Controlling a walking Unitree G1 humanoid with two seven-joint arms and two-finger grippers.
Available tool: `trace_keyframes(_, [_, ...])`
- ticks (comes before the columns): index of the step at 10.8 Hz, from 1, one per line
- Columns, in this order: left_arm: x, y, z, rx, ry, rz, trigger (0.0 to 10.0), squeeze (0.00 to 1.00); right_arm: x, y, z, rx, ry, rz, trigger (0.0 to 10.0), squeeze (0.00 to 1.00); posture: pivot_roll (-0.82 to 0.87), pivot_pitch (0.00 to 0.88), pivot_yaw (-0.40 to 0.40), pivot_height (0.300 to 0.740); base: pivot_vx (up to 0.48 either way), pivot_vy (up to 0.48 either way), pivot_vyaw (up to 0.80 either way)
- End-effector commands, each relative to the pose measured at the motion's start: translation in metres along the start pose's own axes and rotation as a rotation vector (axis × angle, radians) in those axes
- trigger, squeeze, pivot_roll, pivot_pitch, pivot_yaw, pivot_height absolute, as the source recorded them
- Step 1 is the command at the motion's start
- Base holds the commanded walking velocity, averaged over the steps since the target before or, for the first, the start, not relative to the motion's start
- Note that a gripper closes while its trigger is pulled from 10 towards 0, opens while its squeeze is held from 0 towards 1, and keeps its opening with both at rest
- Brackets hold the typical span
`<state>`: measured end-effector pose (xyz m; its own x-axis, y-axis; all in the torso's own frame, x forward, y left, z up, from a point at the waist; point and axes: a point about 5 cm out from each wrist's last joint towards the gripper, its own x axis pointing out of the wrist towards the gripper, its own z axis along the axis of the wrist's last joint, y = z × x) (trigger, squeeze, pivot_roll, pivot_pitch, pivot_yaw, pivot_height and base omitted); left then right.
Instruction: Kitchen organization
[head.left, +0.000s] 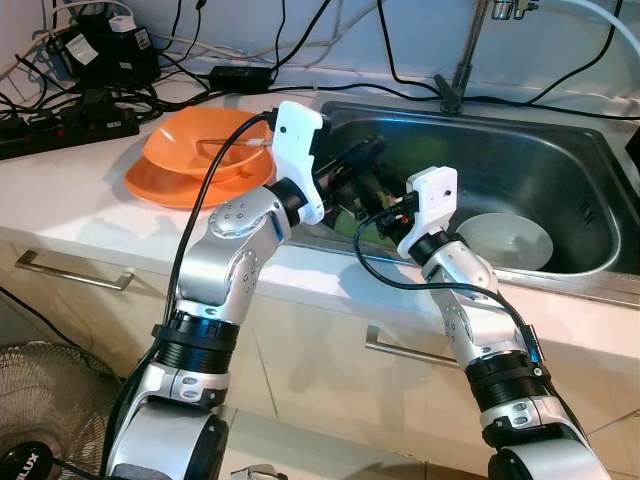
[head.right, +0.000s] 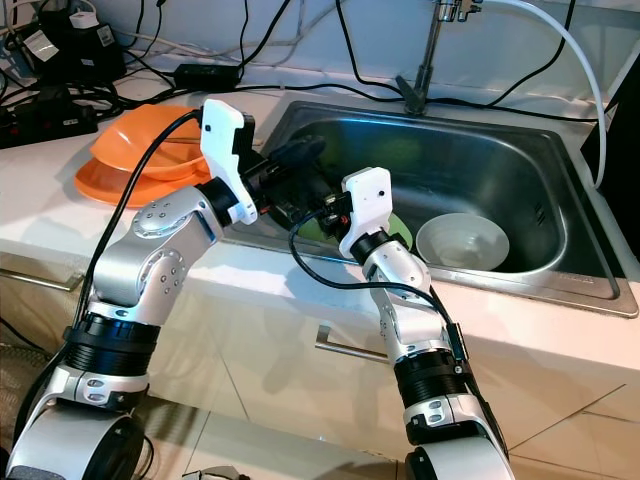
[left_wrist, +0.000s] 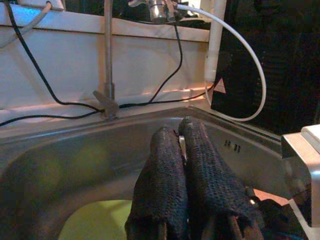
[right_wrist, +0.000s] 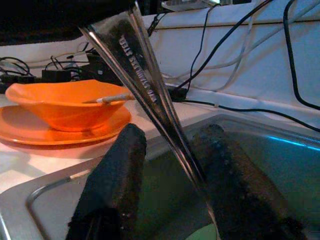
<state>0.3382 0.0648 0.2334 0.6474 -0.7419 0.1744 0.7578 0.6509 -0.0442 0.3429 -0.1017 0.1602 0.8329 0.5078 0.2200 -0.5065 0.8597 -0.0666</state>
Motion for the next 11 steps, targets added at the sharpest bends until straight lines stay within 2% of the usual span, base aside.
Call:
trace_keyframes(1, [0.0016,0.0022,0.0081,0.010,-0.024,0.007,10.0,0.00,-0.0009,-0.0010,-0.0020,0.007,0.005,-0.008,0.0,0.00,0.09,0.000,0.028,0.740,0.000,0.000,0.00])
trace_keyframes(11, [0.0044,-0.0019,0.0095,-0.031,-0.044,-0.012,10.0,0.00,0.0000,0.0027,-0.0055,0.021,0.012,0.001,0.0,0.00,0.09,0.000,0.030,0.740,0.000,0.000,0.00])
